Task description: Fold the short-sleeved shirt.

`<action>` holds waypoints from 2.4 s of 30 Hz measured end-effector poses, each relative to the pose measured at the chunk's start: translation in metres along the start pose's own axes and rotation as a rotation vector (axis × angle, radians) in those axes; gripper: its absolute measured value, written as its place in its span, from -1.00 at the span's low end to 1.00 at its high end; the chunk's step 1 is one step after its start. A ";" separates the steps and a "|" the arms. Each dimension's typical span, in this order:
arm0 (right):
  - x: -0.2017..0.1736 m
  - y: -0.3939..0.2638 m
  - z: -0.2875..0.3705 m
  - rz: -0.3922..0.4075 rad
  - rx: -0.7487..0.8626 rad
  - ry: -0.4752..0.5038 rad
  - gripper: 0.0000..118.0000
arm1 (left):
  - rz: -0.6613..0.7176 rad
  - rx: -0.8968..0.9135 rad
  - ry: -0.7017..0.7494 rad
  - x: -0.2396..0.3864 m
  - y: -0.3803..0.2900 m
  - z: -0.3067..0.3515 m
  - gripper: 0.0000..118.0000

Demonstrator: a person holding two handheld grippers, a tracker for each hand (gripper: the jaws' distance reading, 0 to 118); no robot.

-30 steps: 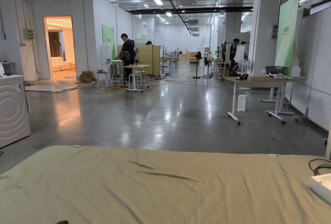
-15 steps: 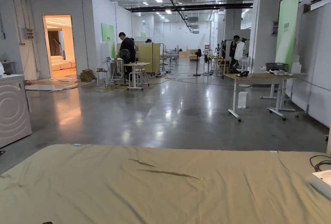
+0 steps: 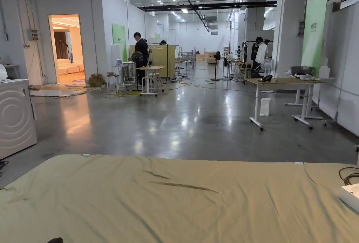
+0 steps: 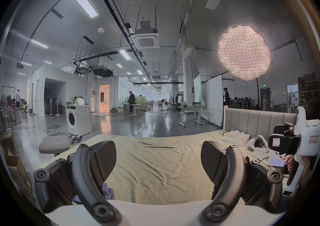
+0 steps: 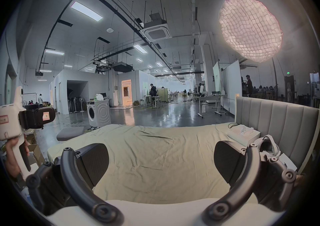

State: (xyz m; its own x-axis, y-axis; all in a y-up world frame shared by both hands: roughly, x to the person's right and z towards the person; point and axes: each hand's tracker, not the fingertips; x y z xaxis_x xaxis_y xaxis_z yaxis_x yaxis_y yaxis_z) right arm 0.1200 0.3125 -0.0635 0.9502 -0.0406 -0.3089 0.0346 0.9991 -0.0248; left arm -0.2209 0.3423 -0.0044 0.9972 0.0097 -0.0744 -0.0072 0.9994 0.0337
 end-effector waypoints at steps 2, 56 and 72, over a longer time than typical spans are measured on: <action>0.001 -0.001 0.000 0.004 -0.006 -0.001 0.99 | -0.002 -0.004 0.001 0.000 0.000 -0.001 0.75; 0.006 0.003 -0.058 -0.358 -0.405 -0.095 0.99 | -0.001 -0.075 -0.060 0.011 -0.004 -0.015 0.75; 0.015 0.003 -0.054 -0.363 -0.369 -0.147 0.99 | 0.009 -0.070 -0.060 0.010 -0.004 -0.014 0.75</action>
State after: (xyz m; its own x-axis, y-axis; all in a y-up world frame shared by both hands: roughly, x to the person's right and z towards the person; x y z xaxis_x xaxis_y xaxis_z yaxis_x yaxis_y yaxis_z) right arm 0.1174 0.3137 -0.1194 0.9315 -0.3542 -0.0824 0.2835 0.8491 -0.4456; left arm -0.2122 0.3390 -0.0192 0.9997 0.0185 -0.0147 -0.0190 0.9992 -0.0354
